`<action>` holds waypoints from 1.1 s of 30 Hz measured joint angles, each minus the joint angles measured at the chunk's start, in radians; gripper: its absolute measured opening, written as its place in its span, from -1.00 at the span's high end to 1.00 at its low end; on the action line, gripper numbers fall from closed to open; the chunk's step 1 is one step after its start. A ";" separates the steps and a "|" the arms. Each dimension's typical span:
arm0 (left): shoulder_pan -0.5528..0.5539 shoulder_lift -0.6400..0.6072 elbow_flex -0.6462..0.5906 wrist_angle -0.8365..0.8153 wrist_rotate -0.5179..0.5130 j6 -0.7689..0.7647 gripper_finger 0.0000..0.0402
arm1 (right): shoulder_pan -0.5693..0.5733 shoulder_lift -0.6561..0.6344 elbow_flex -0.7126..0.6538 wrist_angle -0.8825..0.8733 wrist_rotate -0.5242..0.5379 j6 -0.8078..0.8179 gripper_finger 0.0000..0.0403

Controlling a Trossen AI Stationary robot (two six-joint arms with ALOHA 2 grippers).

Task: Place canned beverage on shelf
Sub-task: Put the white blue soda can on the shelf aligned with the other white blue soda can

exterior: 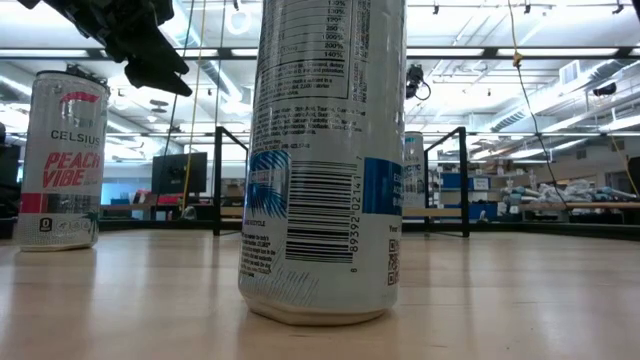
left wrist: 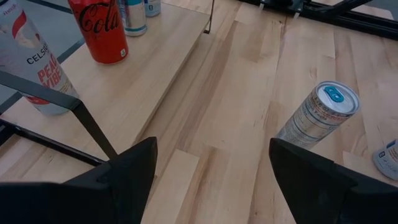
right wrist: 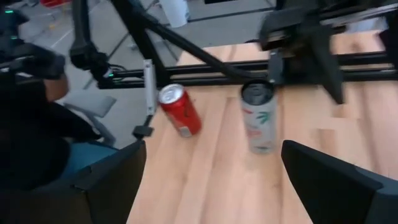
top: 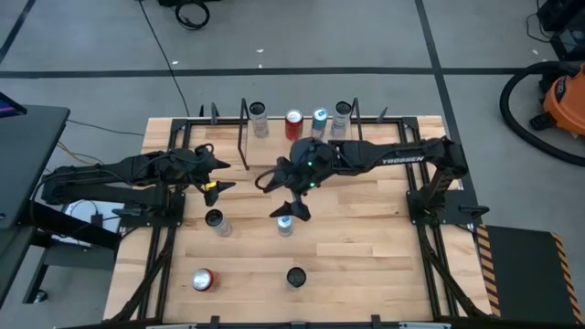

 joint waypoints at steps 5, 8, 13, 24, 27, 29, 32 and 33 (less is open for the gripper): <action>0.000 0.000 0.000 0.000 0.000 -0.001 -0.55 | 0.046 0.000 0.000 -0.002 -0.015 0.025 -0.91; 0.000 0.000 0.000 -0.001 0.000 -0.001 -0.55 | 0.086 0.000 0.000 -0.022 -0.067 0.054 -0.91; 0.000 0.000 0.000 -0.001 0.000 -0.001 -0.55 | 0.168 0.000 0.000 -0.063 -0.010 0.053 -0.91; 0.000 0.000 0.000 -0.001 0.000 -0.015 -0.55 | 0.276 0.000 0.000 -0.179 0.184 0.261 -0.91; 0.000 0.000 0.000 -0.001 0.000 -0.016 -0.55 | 0.298 0.000 0.000 -0.266 0.217 0.295 -0.91; 0.000 0.000 0.000 -0.002 0.000 -0.016 -0.55 | 0.309 0.000 0.000 -0.320 0.239 0.341 -0.90; 0.000 0.000 0.000 -0.002 0.000 -0.017 -0.55 | 0.328 0.000 0.000 -0.382 0.267 0.401 -0.89; 0.000 0.000 0.000 -0.002 0.000 -0.017 -0.55 | 0.336 0.000 0.000 -0.395 0.277 0.419 -0.89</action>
